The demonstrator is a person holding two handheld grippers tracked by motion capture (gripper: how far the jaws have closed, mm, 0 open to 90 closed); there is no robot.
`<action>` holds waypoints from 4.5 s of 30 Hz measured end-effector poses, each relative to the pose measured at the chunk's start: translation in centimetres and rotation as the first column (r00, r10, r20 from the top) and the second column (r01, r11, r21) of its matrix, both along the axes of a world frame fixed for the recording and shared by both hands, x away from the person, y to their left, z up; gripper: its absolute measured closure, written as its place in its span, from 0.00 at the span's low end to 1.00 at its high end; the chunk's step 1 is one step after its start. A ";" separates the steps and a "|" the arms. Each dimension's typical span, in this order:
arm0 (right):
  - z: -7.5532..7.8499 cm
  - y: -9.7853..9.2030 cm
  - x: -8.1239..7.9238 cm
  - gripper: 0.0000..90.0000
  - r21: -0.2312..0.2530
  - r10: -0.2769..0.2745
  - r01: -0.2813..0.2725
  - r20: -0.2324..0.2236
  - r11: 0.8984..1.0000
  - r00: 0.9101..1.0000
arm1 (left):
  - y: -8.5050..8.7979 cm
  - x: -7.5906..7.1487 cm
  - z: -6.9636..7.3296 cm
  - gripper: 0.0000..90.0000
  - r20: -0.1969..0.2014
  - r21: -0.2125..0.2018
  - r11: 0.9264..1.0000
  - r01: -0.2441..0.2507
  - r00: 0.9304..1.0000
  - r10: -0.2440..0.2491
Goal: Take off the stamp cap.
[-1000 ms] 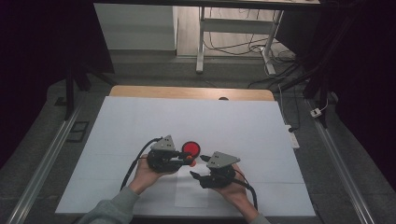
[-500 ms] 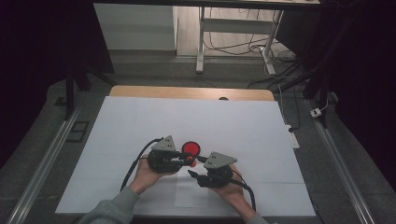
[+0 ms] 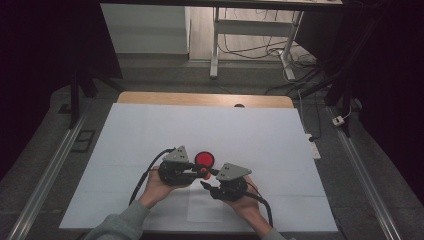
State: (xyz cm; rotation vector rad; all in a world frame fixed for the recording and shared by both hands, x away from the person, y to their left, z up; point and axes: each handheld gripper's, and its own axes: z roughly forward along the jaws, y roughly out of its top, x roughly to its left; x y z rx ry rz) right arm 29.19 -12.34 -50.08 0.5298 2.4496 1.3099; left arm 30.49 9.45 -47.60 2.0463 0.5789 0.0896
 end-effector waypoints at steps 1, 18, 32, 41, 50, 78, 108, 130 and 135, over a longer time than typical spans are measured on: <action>0.0 0.0 0.0 0.56 0.001 -0.001 0.001 -0.001 1.000 1.000 | 0.0 0.0 0.0 0.80 0.000 0.000 1.000 -0.001 1.000 0.001; -0.1 0.1 0.2 0.64 -0.006 -0.016 0.016 -0.003 1.000 1.000 | -0.1 -0.1 0.0 0.80 0.002 -0.002 1.000 0.001 1.000 -0.001; -0.2 0.3 0.1 0.70 -0.009 -0.007 0.007 0.019 1.000 1.000 | -0.1 -0.1 -0.1 0.80 0.002 0.000 1.000 0.001 1.000 -0.001; -0.2 0.3 -0.1 0.71 -0.018 -0.014 0.015 0.037 1.000 0.999 | -0.2 -0.2 -0.2 0.80 0.012 -0.004 1.000 -0.007 1.000 0.007; -0.5 0.2 -0.2 0.71 -0.006 -0.019 0.020 0.030 1.000 0.999 | -0.2 -0.3 -0.3 0.81 0.013 0.000 1.000 -0.010 1.000 0.010; -1.4 0.0 0.0 0.72 -0.026 -0.049 0.050 0.020 0.998 0.999 | 1.9 -0.1 0.1 0.81 0.030 -0.086 0.992 -0.097 0.995 0.100; -0.7 -2.2 0.2 0.71 -0.003 -0.089 0.089 0.038 0.996 0.995 | 1.9 -0.3 0.1 0.80 0.040 -0.089 0.993 -0.074 0.996 0.078; -0.6 -6.6 -0.9 0.71 0.032 -0.152 0.151 0.017 0.988 0.988 | 2.1 -0.3 0.1 0.80 0.034 -0.075 0.994 -0.082 0.996 0.084; -0.3 -8.4 -1.6 0.71 0.038 -0.191 0.190 0.018 0.981 0.982 | 2.1 -0.3 0.1 0.80 0.035 -0.075 0.994 -0.084 0.996 0.087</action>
